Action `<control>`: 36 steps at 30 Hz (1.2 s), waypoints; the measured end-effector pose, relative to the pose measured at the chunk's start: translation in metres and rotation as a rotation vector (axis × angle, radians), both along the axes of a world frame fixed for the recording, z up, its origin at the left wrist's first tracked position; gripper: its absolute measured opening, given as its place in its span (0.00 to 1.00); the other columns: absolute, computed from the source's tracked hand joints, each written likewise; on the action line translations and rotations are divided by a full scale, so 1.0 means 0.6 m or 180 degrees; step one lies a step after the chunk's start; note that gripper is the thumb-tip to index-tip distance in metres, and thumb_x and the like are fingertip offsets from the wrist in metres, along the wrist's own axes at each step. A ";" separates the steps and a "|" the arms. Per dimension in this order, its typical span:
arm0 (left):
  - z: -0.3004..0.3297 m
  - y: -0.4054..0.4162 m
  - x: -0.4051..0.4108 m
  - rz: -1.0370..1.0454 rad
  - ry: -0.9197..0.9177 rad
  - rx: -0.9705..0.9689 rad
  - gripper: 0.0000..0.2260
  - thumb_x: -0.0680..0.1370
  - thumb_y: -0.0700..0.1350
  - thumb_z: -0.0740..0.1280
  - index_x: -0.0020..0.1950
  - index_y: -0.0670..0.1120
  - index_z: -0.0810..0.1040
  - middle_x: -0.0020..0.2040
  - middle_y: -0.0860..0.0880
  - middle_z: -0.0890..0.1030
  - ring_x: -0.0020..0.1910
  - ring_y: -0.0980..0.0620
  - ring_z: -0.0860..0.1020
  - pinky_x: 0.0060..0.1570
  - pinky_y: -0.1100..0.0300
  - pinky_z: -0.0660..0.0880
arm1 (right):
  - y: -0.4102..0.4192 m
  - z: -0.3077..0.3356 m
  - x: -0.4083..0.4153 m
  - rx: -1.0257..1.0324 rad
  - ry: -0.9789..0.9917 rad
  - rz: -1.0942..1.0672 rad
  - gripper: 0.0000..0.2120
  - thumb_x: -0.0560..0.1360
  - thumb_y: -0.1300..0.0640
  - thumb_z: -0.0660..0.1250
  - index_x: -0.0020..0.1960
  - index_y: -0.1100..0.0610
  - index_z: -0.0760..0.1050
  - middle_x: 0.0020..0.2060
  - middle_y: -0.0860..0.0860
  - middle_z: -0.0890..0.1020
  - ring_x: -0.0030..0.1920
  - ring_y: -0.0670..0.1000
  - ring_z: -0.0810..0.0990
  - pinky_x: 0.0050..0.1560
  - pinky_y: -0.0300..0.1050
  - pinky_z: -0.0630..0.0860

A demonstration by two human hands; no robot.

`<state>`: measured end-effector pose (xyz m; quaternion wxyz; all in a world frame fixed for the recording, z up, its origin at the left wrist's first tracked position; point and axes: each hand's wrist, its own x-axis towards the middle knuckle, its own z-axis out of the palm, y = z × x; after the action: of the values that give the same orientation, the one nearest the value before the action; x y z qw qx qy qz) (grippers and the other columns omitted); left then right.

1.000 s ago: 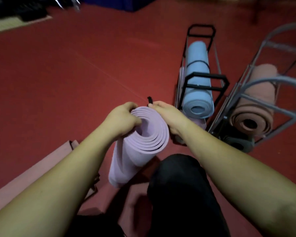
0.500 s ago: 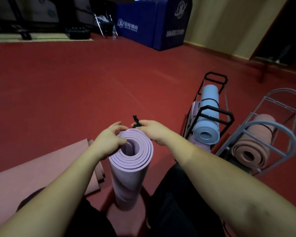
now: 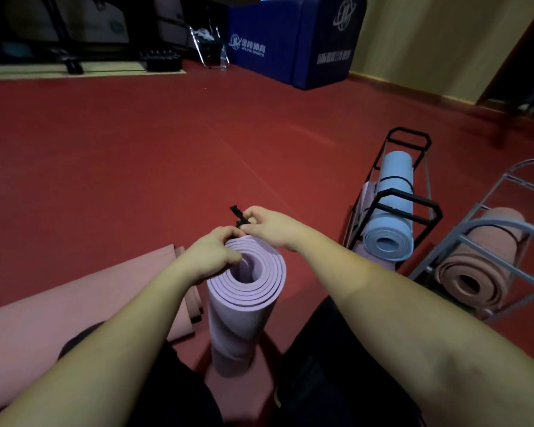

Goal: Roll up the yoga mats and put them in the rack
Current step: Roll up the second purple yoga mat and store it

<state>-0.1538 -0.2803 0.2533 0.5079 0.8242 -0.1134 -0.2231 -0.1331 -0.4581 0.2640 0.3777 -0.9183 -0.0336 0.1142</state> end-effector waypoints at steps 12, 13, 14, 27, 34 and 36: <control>-0.009 0.045 0.000 0.0707 -0.0357 0.0235 0.20 0.65 0.45 0.68 0.57 0.52 0.78 0.59 0.47 0.77 0.53 0.48 0.78 0.49 0.58 0.73 | -0.052 -0.026 0.039 -0.0224 -0.0587 -0.0943 0.03 0.75 0.56 0.67 0.48 0.52 0.78 0.41 0.50 0.80 0.41 0.51 0.76 0.39 0.44 0.67; -0.009 0.048 0.001 0.0776 -0.0354 0.0226 0.19 0.67 0.44 0.68 0.57 0.51 0.77 0.59 0.47 0.77 0.53 0.47 0.78 0.49 0.58 0.73 | -0.061 -0.025 0.039 -0.0147 -0.0578 -0.1109 0.03 0.76 0.54 0.67 0.47 0.53 0.78 0.40 0.50 0.79 0.41 0.51 0.75 0.38 0.44 0.66; -0.010 0.049 0.003 0.0824 -0.0364 0.0222 0.19 0.67 0.44 0.68 0.58 0.51 0.77 0.59 0.47 0.77 0.53 0.47 0.78 0.49 0.58 0.72 | -0.068 -0.026 0.040 -0.0051 -0.0532 -0.1225 0.05 0.76 0.52 0.67 0.47 0.54 0.79 0.38 0.50 0.79 0.40 0.51 0.75 0.37 0.45 0.65; -0.016 0.028 0.006 0.0859 -0.0328 0.0288 0.20 0.63 0.48 0.66 0.54 0.52 0.77 0.57 0.50 0.72 0.50 0.50 0.76 0.47 0.59 0.68 | -0.041 -0.034 0.040 0.1454 -0.0027 -0.0856 0.06 0.76 0.56 0.71 0.44 0.52 0.74 0.28 0.47 0.67 0.25 0.46 0.63 0.29 0.41 0.66; -0.027 0.009 -0.011 0.0931 -0.0431 0.0061 0.33 0.58 0.46 0.65 0.64 0.51 0.67 0.66 0.50 0.62 0.37 0.47 0.72 0.39 0.58 0.68 | 0.001 -0.002 0.047 -0.0537 -0.0602 -0.0219 0.11 0.78 0.45 0.65 0.42 0.51 0.77 0.35 0.48 0.80 0.38 0.51 0.76 0.36 0.45 0.67; -0.027 0.011 -0.010 0.0905 -0.0412 0.0034 0.40 0.59 0.46 0.66 0.72 0.51 0.62 0.70 0.51 0.61 0.39 0.45 0.74 0.39 0.57 0.69 | 0.009 0.006 0.048 -0.1207 -0.0526 -0.0078 0.17 0.79 0.41 0.61 0.39 0.51 0.74 0.31 0.49 0.76 0.37 0.55 0.75 0.33 0.45 0.65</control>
<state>-0.1595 -0.2738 0.2371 0.5217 0.8473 -0.0268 -0.0960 -0.1045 -0.4528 0.2678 0.1955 -0.9795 -0.0311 0.0382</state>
